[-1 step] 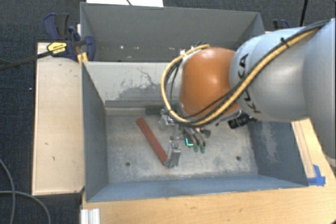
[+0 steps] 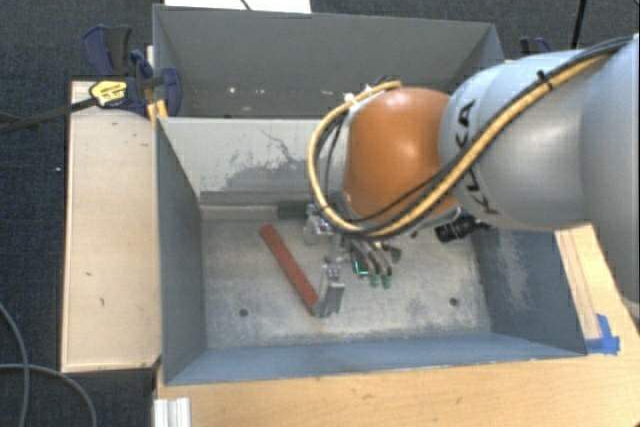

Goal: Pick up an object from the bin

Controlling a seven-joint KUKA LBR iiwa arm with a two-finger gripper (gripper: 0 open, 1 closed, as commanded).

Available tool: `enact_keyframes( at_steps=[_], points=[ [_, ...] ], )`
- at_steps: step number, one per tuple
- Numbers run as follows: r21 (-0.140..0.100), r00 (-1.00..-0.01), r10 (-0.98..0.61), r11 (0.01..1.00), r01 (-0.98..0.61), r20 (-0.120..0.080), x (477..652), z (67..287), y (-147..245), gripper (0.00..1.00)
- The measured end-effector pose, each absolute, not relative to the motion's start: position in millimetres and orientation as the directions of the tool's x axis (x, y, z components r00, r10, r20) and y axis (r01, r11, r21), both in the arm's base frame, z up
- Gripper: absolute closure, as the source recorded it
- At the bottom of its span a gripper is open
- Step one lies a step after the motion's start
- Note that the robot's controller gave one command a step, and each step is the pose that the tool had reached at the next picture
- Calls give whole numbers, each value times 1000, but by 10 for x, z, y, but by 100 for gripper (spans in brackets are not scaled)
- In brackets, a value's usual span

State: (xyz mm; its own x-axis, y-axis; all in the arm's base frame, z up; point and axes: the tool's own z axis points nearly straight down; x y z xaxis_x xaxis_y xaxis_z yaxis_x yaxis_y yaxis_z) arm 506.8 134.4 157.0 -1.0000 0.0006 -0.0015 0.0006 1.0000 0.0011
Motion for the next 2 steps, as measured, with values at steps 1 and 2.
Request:
enact_keyframes(
  at_steps=[1, 2],
  points=[
    [2, -996, 90, 996, 90, -5, 5075, 1449, 1419, 0],
    [0, -948, 319, 948, 319, 0, 5059, 1280, 1583, 0]
  ],
)
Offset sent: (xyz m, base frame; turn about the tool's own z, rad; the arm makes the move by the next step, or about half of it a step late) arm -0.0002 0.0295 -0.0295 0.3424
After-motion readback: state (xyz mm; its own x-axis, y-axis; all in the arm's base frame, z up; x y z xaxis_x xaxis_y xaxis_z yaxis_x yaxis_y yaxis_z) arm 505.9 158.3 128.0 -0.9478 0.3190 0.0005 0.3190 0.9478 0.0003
